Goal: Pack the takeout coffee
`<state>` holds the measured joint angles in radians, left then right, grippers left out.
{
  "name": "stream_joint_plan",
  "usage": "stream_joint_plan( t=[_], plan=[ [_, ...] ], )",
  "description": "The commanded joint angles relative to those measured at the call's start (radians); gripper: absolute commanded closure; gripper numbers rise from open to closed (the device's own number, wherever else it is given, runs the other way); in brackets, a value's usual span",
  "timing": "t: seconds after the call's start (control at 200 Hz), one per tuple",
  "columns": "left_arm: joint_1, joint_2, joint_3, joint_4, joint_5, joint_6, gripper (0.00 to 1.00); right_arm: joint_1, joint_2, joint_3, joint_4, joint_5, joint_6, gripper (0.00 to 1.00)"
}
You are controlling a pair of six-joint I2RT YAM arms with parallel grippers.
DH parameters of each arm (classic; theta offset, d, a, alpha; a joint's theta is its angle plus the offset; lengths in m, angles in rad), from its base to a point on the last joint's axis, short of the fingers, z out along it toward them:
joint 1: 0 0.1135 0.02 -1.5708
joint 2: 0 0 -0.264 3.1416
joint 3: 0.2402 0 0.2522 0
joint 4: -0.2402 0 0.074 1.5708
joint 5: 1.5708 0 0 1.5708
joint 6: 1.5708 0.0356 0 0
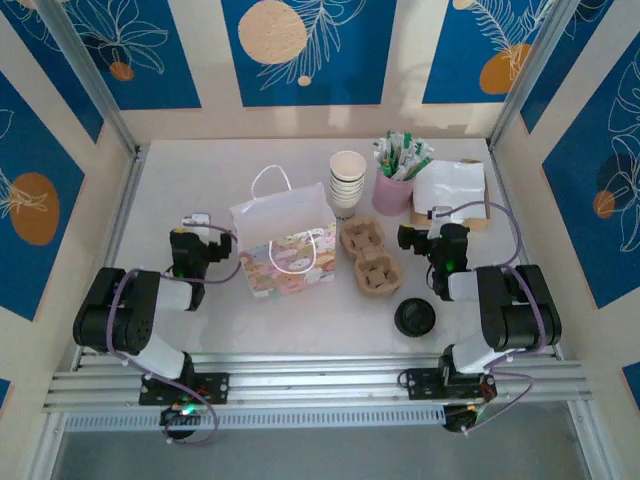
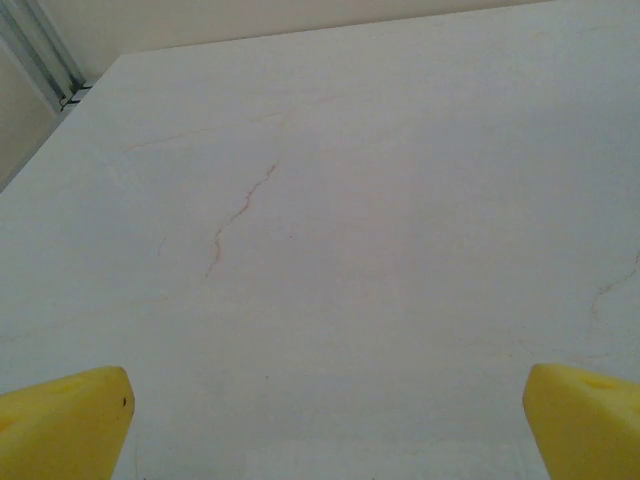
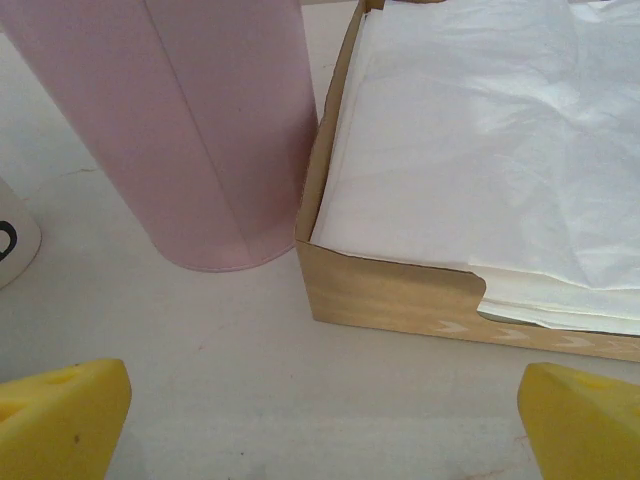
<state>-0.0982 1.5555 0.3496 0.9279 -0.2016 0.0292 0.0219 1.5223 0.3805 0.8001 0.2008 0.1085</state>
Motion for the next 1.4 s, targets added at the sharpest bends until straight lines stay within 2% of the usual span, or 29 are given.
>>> stream_joint_plan(
  t=[0.0, 1.391],
  plan=[
    [0.005, 0.006, 0.015, 0.029, 0.019, 0.005, 0.00, -0.002, 0.000, 0.024, 0.027, -0.014, 0.008, 0.01],
    [0.005, 0.004, 0.014, 0.029, 0.044, 0.015, 0.00, -0.002, -0.010, 0.026, 0.023, 0.000, 0.013, 0.01]
  ],
)
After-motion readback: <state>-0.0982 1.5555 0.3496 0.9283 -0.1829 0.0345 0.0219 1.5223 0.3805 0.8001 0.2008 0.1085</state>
